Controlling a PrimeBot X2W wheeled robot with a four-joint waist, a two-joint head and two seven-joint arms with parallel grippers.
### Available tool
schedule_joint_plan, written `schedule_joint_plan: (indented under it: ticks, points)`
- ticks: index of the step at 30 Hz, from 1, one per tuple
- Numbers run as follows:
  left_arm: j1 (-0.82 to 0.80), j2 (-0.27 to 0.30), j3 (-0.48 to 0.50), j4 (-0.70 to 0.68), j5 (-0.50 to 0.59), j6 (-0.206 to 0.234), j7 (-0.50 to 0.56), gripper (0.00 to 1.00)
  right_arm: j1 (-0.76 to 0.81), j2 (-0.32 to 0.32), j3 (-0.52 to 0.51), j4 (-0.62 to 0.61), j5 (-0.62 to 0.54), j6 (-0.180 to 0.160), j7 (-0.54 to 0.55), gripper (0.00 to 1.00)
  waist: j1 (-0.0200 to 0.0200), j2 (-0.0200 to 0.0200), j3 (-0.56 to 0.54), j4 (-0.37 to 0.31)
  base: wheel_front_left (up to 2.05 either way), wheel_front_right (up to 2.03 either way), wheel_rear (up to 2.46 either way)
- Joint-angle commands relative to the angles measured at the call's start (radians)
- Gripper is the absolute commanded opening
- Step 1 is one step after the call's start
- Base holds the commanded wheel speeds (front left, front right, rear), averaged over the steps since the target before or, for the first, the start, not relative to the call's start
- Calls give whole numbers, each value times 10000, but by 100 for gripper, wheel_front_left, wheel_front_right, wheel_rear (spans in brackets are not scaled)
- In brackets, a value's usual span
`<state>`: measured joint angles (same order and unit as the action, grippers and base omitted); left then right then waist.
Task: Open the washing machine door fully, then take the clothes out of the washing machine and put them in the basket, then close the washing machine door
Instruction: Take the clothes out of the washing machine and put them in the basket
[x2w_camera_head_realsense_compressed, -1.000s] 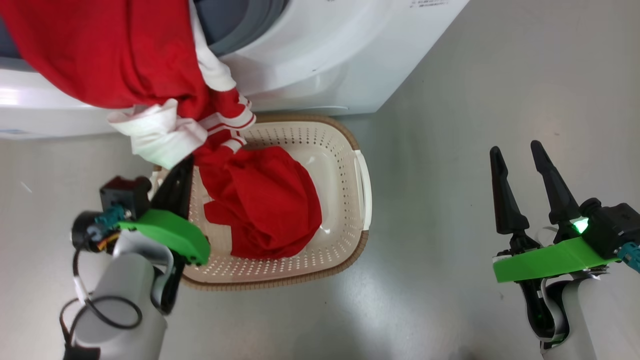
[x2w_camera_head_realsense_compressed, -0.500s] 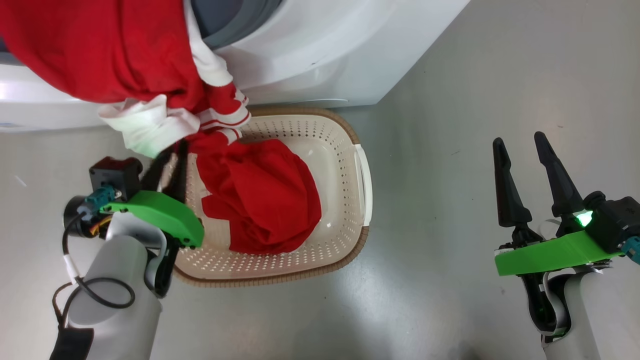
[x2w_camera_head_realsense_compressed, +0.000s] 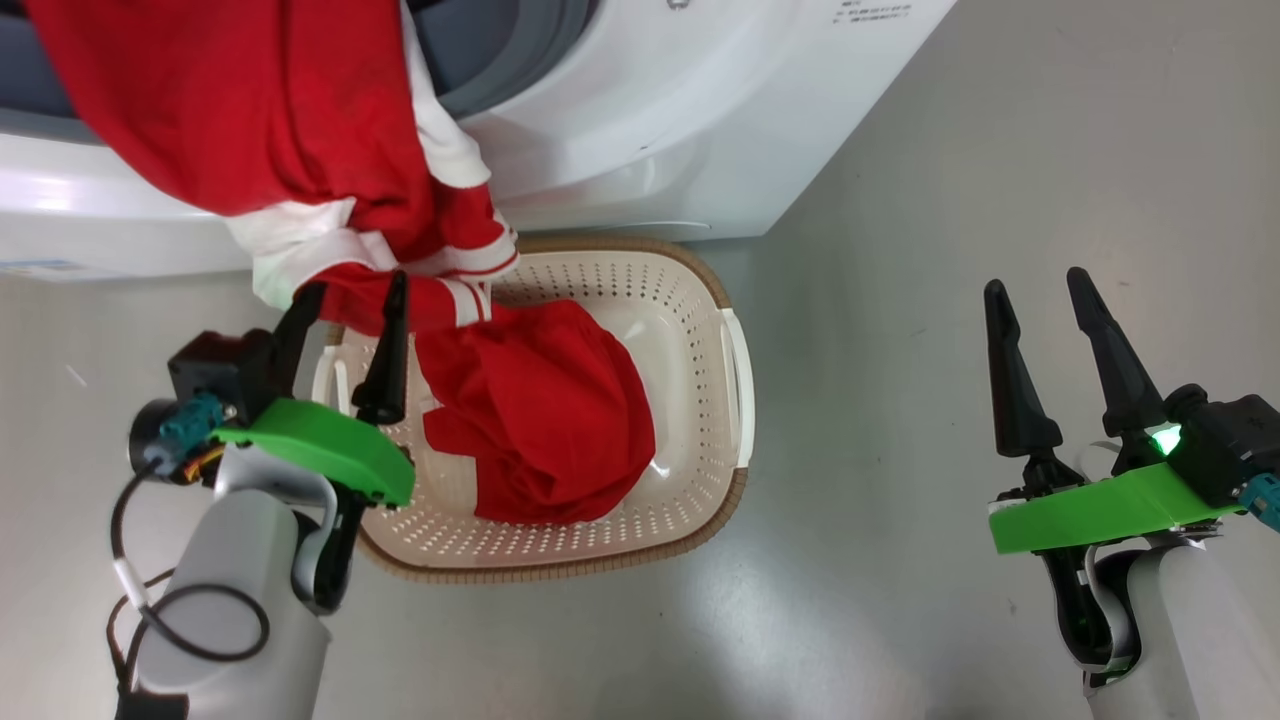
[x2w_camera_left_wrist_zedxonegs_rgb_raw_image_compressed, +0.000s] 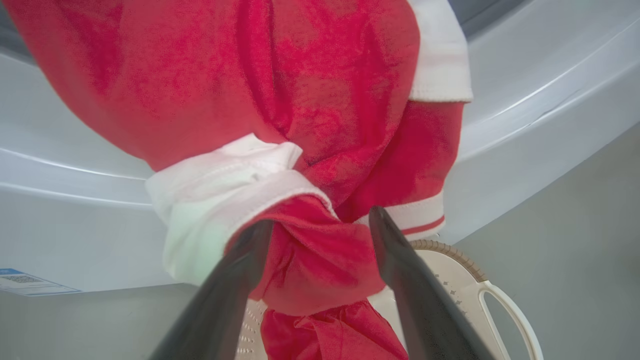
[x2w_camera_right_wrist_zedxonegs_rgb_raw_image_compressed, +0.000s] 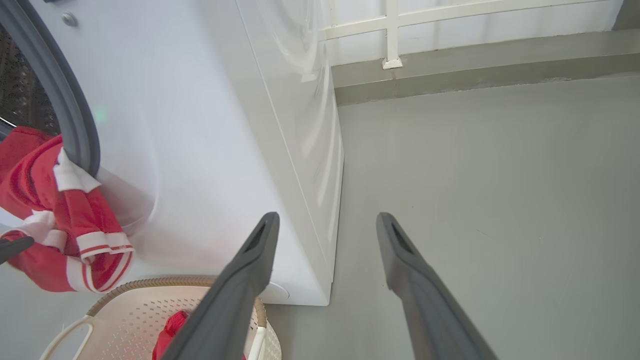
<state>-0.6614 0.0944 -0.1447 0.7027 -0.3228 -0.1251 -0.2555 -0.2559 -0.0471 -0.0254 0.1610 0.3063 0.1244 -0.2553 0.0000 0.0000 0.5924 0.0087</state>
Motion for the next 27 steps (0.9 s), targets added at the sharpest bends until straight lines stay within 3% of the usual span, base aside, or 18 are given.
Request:
schedule_joint_plan:
  ticks: [1,27]
  points:
    - [375,284,348,-418,186,-56,-63,100,165,-31,183,-192,-74,63,-65,100,0,0,-89,41,0,0,0]
    - [3262,182,1803,-4514,925,-56,-63,100,604,-31,54,-95,-227,63,-65,100,0,0,-840,401,0,0,0]
